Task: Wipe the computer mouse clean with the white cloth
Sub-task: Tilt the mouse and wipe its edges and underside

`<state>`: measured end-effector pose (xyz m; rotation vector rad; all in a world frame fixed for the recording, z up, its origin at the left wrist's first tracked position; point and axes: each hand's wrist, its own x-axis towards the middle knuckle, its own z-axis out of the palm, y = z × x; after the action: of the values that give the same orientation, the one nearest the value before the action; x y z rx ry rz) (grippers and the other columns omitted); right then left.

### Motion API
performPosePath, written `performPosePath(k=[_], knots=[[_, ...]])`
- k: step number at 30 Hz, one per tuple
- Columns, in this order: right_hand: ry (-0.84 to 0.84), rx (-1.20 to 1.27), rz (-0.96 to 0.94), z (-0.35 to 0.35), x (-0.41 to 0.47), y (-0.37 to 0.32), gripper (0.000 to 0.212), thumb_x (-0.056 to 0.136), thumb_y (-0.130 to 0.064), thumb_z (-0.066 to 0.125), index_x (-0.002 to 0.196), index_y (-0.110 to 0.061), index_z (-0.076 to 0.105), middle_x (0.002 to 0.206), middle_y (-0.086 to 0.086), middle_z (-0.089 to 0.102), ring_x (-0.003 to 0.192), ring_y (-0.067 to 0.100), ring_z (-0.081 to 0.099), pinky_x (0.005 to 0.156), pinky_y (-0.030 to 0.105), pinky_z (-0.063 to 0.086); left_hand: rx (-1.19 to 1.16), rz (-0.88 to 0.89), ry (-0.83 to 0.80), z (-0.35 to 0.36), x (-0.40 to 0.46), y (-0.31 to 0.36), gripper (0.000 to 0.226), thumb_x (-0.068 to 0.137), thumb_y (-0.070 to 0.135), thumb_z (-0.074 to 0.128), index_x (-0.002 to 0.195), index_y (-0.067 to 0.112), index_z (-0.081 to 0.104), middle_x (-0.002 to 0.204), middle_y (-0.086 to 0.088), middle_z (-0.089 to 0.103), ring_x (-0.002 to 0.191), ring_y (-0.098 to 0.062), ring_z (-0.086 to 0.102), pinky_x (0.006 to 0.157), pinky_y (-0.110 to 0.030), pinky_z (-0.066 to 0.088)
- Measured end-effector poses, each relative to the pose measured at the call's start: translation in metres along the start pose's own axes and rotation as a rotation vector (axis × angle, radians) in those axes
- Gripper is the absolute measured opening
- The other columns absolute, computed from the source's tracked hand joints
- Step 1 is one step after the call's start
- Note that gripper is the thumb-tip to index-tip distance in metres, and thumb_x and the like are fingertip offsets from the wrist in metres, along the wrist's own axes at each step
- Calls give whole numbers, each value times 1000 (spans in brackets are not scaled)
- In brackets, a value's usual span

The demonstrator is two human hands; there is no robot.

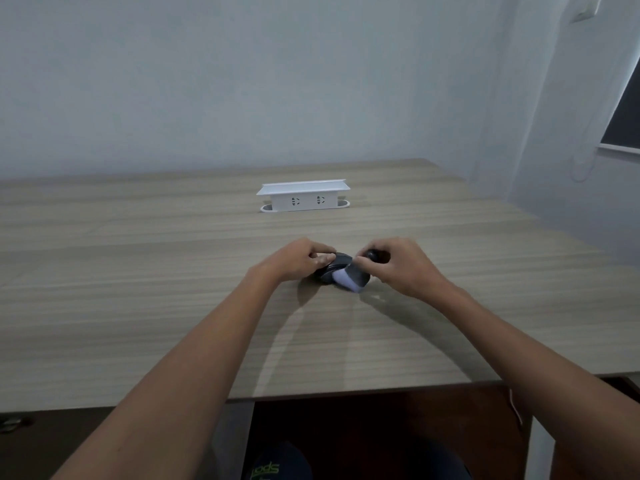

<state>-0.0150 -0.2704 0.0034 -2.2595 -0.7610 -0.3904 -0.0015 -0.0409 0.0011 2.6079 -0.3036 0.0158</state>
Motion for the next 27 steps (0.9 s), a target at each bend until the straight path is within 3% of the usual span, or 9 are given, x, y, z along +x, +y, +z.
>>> performPosePath(k=[3,5,9,14,18,22,24,27], knots=[[127,-104,48,-3,8,11,11,83,-17,70,82,-12,80,78,0,77,72,12,67,65,23,46,-16,-19,8,1,0,1,35,98,38,53,127,25,66,106,-5,72,93,-17,62,77,-23,40],[165,-95,31,-5,9,5,11,82,-18,69,82,-12,79,78,-2,77,73,12,68,65,19,46,-39,-42,13,1,2,-2,35,96,42,55,125,27,67,107,-7,72,97,-21,63,80,-26,42],[-13,-29,-52,3,7,-10,12,85,-26,74,85,-16,80,75,-5,75,65,3,63,60,12,44,-73,-51,26,1,5,-5,32,93,45,58,119,29,69,103,-10,72,96,-23,66,79,-28,46],[158,-154,8,1,13,3,14,83,-19,69,83,-10,79,80,3,77,77,20,70,71,34,53,-90,-61,71,5,6,-4,33,94,42,59,119,24,69,101,-11,71,90,-22,63,78,-27,43],[-25,-53,-114,8,7,-18,14,85,-24,72,86,-13,80,78,0,76,72,13,67,67,27,49,-117,-47,78,4,4,-5,30,93,42,60,115,24,72,93,-9,72,84,-21,63,71,-26,43],[93,-242,-51,5,20,-2,18,83,-22,64,82,-9,77,81,6,76,77,26,68,68,37,52,-115,-59,92,7,5,-5,32,94,40,60,117,22,70,98,-13,73,86,-22,64,77,-27,45],[136,-218,-42,3,17,-1,17,83,-22,66,83,-9,77,81,5,76,78,23,68,69,38,53,-121,-69,97,7,6,-5,32,93,41,60,117,22,70,97,-12,72,87,-22,65,77,-27,45],[16,-63,-118,9,9,-14,14,84,-23,73,86,-12,80,78,1,76,72,15,67,67,30,51,-134,-60,81,4,7,-7,32,92,42,62,115,22,71,90,-9,70,82,-19,62,72,-27,43]])
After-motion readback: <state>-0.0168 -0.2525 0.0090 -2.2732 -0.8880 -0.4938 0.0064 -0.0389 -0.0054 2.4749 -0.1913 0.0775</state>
